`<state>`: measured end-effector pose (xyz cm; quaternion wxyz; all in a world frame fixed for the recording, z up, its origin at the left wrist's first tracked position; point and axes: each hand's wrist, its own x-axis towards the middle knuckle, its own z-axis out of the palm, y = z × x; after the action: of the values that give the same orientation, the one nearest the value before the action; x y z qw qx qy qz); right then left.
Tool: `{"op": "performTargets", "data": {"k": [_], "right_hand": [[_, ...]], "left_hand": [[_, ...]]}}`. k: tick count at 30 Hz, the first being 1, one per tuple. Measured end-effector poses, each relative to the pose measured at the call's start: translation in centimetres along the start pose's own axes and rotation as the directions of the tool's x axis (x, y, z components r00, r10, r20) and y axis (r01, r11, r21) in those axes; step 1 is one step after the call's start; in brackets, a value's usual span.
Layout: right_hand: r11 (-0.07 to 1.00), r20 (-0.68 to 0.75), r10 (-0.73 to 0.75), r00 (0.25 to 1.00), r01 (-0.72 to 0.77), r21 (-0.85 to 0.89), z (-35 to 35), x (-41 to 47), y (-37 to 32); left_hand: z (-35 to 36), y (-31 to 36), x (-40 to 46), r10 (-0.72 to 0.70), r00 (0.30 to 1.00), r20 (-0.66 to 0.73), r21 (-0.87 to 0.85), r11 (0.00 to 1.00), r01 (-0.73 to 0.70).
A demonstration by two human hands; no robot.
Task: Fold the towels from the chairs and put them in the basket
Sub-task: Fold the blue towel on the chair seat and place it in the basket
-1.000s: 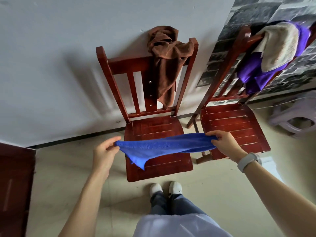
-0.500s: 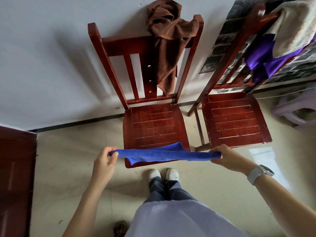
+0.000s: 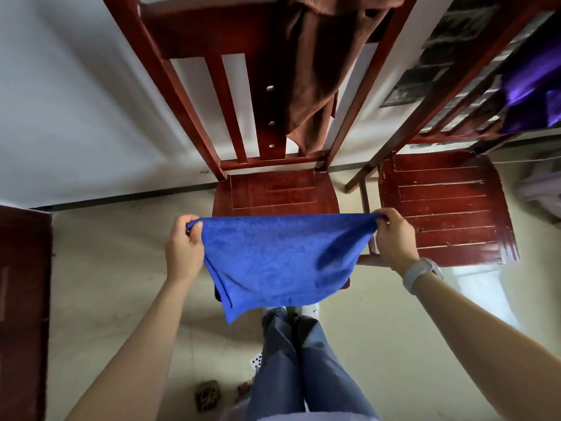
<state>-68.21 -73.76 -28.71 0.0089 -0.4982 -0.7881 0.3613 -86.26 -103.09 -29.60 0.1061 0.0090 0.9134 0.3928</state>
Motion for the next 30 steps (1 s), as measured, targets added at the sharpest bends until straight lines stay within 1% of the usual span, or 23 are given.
{"op": "performTargets", "data": {"k": [2, 6, 8, 11, 13, 15, 18, 19, 22, 25, 27, 29, 30], "right_hand": [[0.998, -0.04, 0.039, 0.998, -0.037, 0.053, 2.3, 3.3, -0.4], [0.992, -0.04, 0.066, 0.997, -0.061, 0.11, 7.2, 9.1, -0.7], [0.986, -0.066, 0.088, 0.994, -0.078, 0.15, 9.4, 11.5, -0.6], [0.949, -0.019, 0.156, 0.988, -0.145, 0.28, 12.3, 14.0, 0.2], [0.92, 0.012, 0.204, 0.979, -0.196, 0.34, 13.7, 14.8, 1.3], [0.941, 0.018, 0.214, 0.977, -0.211, 0.264, 14.7, 14.4, 3.1], [0.954, 0.099, 0.284, 0.954, -0.291, 0.073, 15.7, 11.8, 6.7], [0.948, 0.123, 0.313, 0.942, -0.317, 0.013, 16.0, 10.6, 8.0], [0.913, 0.157, 0.405, 0.901, -0.388, -0.129, 16.9, 7.6, 11.2], [0.897, 0.218, 0.44, 0.871, -0.415, -0.154, 17.7, 5.9, 13.0], [0.896, 0.23, 0.445, 0.866, -0.429, -0.117, 18.0, 5.5, 13.3], [0.9, 0.231, 0.435, 0.87, -0.419, -0.119, 18.2, 5.4, 13.2], [0.901, 0.238, 0.434, 0.869, -0.415, -0.128, 18.3, 5.4, 13.0]], "left_hand": [[2.2, -1.0, 3.1, -0.014, 1.0, -0.012, 0.003, 1.0, 0.014], [6.6, -3.3, 8.6, -0.024, 0.999, -0.032, 0.05, 0.998, 0.025], [8.6, -4.1, 10.7, -0.032, 0.997, -0.077, 0.064, 0.997, 0.037], [11.0, -5.2, 12.9, -0.026, 0.993, -0.114, 0.055, 0.998, 0.032], [12.2, -6.1, 13.3, -0.072, 0.99, -0.118, -0.005, 0.997, 0.072], [13.3, -7.5, 12.3, -0.132, 0.985, -0.107, -0.001, 0.991, 0.132], [14.4, -10.6, 8.0, -0.213, 0.977, -0.03, 0.104, 0.971, 0.215], [14.7, -11.7, 6.2, -0.266, 0.964, -0.002, 0.13, 0.956, 0.264], [15.0, -14.3, 0.9, -0.442, 0.896, 0.047, 0.209, 0.881, 0.424], [15.0, -15.9, -2.4, -0.498, 0.863, 0.083, 0.315, 0.835, 0.452], [14.8, -16.6, -3.1, -0.502, 0.863, 0.051, 0.382, 0.808, 0.448], [14.6, -17.2, -3.0, -0.521, 0.854, 0.015, 0.39, 0.789, 0.475], [14.5, -17.4, -2.9, -0.535, 0.844, 0.019, 0.392, 0.781, 0.486]]}}
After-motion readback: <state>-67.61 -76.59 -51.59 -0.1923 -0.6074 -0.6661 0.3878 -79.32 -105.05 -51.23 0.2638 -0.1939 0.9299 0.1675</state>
